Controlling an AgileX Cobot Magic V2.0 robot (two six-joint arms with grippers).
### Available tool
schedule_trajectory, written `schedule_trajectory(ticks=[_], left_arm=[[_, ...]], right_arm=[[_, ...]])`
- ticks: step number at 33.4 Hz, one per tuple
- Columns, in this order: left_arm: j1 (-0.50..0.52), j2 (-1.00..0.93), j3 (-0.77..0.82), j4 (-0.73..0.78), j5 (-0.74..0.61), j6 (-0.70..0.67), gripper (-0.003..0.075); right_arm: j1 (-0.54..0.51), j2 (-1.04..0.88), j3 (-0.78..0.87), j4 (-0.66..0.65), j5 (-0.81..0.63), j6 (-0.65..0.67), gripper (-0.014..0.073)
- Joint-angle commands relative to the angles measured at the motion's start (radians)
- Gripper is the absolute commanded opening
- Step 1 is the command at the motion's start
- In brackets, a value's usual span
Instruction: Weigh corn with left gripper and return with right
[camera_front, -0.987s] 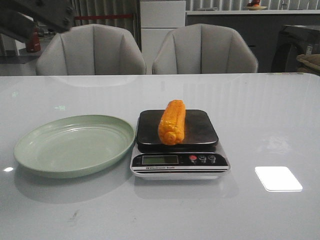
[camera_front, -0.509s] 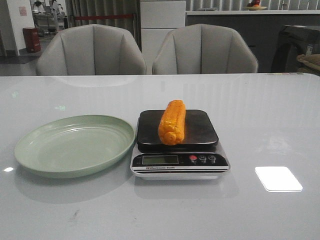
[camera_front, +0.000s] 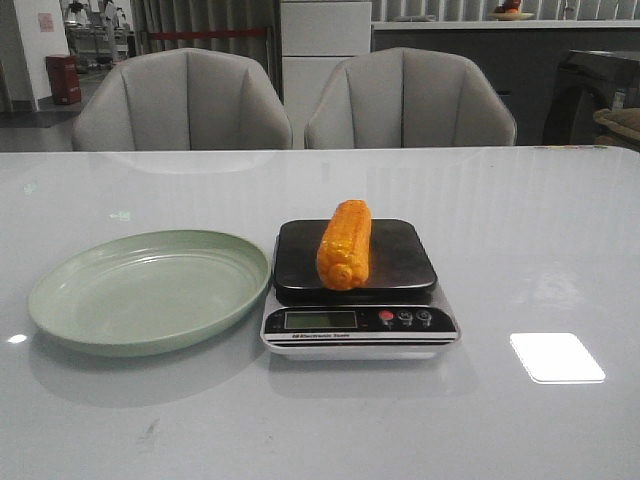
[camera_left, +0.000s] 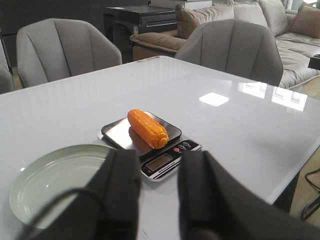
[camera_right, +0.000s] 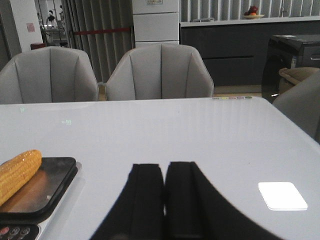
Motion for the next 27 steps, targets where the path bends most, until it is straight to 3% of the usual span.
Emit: schedule_trajectory(ticks=[1,8,13,20,27], left_arm=[[-0.005,0.012,-0.022,0.001,-0.076,0.003,0.0131],[-0.005,0.012,-0.022,0.0,-0.064,0.003,0.0114],[-0.005,0.012,-0.022,0.0,-0.064,0.003,0.0114],[-0.005,0.012,-0.022,0.0,-0.064,0.003,0.0114],[-0.005,0.012,-0.022,0.0,-0.064,0.003,0.0114]], right_arm=[[-0.001,-0.019,0.011,-0.01,-0.123,-0.002,0.0156],[-0.001,0.0,-0.068,-0.009,-0.126,0.005,0.0156],[-0.001,0.129,-0.2,-0.009,-0.098,0.005,0.0156],[-0.001,0.362,-0.406,-0.009,0.094,0.005,0.0156],[-0.001,0.463,-0.446,-0.009,0.201,0.005,0.0156]])
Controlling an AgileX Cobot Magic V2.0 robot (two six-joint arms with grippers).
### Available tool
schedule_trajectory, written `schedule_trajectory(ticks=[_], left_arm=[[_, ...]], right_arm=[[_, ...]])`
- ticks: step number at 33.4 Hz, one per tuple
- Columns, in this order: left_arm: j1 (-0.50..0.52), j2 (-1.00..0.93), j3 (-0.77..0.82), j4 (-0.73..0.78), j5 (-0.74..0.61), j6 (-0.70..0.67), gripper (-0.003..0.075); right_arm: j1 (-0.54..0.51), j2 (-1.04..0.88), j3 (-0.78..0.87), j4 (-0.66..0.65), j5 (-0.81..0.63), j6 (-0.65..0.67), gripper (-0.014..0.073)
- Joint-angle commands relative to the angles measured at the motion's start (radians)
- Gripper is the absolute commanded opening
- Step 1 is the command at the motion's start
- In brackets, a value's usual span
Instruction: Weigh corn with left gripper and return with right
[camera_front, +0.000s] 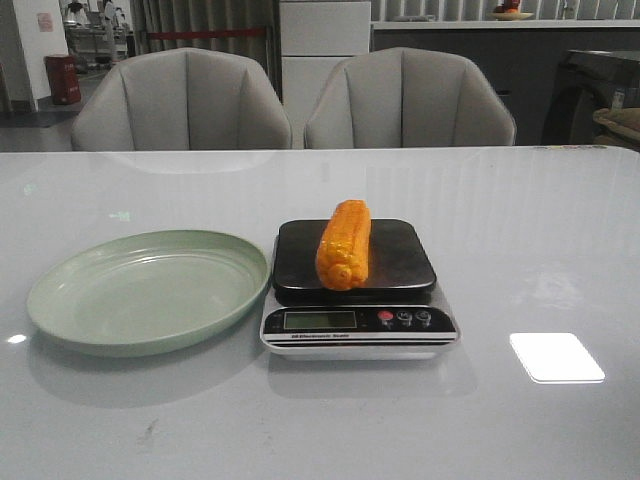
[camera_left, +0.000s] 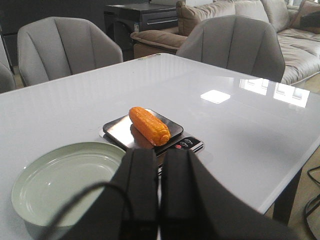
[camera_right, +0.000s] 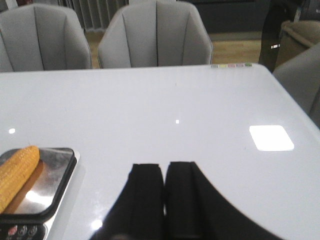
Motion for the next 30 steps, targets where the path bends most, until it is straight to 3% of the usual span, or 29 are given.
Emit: schedule_trajectory(ticks=[1,9,24,30], left_arm=[[-0.005,0.013,-0.028,-0.008,-0.069,-0.001,0.0114],[-0.005,0.013,-0.028,-0.008,-0.069,-0.001,0.0114],[-0.005,0.013,-0.028,-0.008,-0.069,-0.001,0.0114],[-0.005,0.013,-0.028,-0.008,-0.069,-0.001,0.0114]], right_arm=[[0.001,0.029,-0.04,-0.003,-0.024,0.002,0.0156],[0.018,0.03,-0.04,-0.003,0.002,0.002,0.0188],[0.253,0.213,-0.083,-0.013,0.011,-0.097,0.0554],[0.37,0.37,-0.194,-0.025,0.091,-0.104,0.06]])
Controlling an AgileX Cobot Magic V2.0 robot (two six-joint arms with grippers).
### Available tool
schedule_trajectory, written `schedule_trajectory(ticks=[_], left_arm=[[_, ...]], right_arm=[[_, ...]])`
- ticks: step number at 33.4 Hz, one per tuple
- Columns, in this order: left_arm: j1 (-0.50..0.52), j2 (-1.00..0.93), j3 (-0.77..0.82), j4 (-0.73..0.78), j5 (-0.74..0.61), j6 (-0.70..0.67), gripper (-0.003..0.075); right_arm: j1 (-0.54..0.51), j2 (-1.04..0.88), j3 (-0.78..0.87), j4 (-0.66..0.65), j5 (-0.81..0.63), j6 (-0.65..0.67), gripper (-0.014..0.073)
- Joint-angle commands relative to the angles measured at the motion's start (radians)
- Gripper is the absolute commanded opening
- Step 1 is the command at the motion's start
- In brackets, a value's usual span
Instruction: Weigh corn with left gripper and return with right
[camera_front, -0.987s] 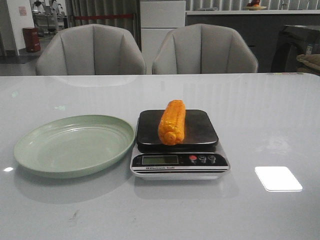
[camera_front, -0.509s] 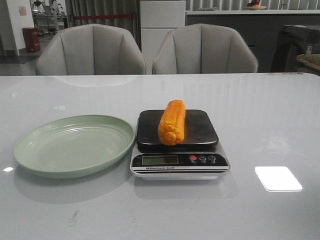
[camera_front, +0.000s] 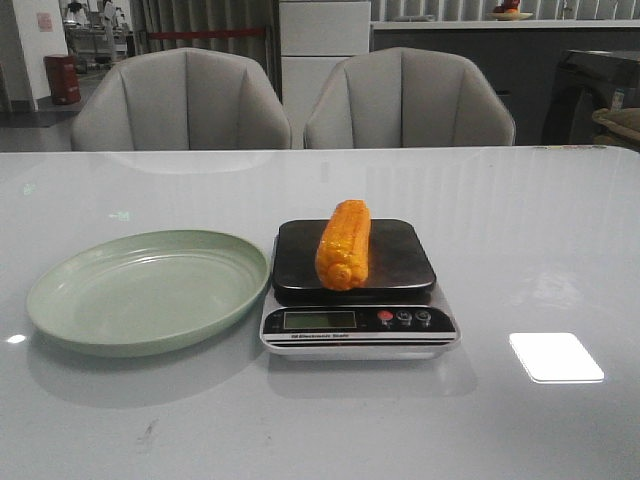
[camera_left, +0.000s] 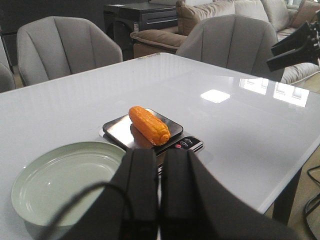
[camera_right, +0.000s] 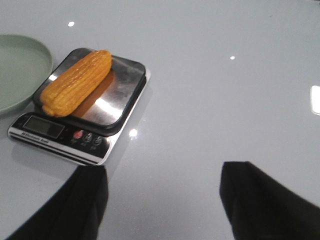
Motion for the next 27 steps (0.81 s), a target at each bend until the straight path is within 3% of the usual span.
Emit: schedule_trajectory(ticks=[1,12,20,27], left_arm=[[-0.005,0.013,-0.028,-0.008,-0.07,-0.001,0.0114],[-0.005,0.013,-0.028,-0.008,-0.07,-0.001,0.0114],[-0.005,0.013,-0.028,-0.008,-0.07,-0.001,0.0114],[-0.005,0.013,-0.028,-0.008,-0.07,-0.001,0.0114]], right_arm=[[0.061,0.098,-0.112,-0.01,-0.003,-0.014,0.0596],[0.152,0.493,-0.506,0.159,0.234,0.036,0.0596],[0.196,0.728,-0.778,0.134,0.336,0.174,0.0596],[0.216,0.928,-0.956,0.023,0.431,0.366,0.0596]])
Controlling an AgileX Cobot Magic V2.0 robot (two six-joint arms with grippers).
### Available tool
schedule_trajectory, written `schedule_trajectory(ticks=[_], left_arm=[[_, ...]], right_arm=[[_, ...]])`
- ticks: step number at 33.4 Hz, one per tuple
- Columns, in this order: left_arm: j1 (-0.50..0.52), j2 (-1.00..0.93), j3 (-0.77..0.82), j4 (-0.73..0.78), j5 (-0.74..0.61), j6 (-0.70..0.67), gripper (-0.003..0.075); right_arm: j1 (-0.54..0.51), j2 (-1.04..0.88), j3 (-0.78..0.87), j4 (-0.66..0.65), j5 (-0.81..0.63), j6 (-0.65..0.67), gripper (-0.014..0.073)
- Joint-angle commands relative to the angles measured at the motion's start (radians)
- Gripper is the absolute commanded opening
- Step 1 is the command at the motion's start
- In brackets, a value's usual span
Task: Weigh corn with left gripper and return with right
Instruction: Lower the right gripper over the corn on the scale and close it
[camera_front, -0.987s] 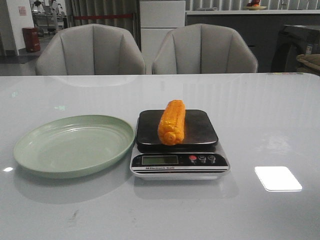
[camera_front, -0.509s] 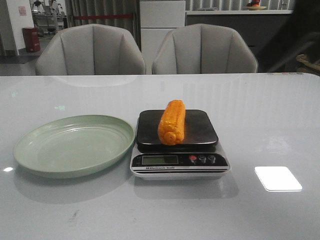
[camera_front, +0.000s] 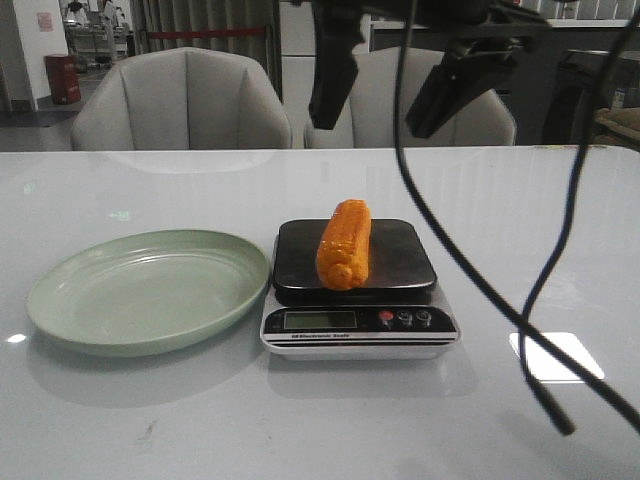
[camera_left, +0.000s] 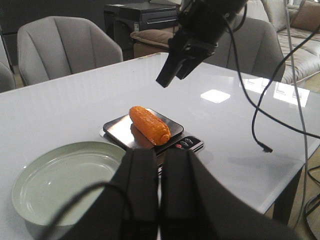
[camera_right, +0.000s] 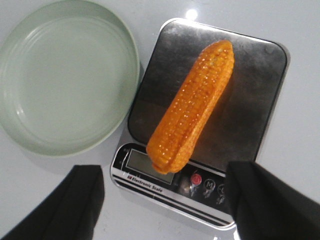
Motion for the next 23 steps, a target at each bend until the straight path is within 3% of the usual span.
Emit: schedule_trajectory(ticks=[1,6,17,19,23], left_arm=[[-0.005,0.013,-0.028,-0.008,-0.071,-0.001,0.0114],[-0.005,0.013,-0.028,-0.008,-0.069,-0.001,0.0114],[-0.005,0.013,-0.028,-0.008,-0.069,-0.001,0.0114],[-0.005,0.013,-0.028,-0.008,-0.069,-0.001,0.0114],[-0.005,0.013,-0.028,-0.008,-0.069,-0.001,0.0114]], right_arm=[[0.002,0.045,-0.104,-0.065,0.019,0.1,0.0596],[0.0,0.173,-0.198,-0.092,0.11,0.197,0.0596],[0.012,0.341,-0.335,-0.084,0.207,0.267,0.0592],[0.015,0.353,-0.338,-0.082,0.207,0.268,0.0564],[0.015,0.36,-0.338,-0.081,0.2,0.268,0.0425]])
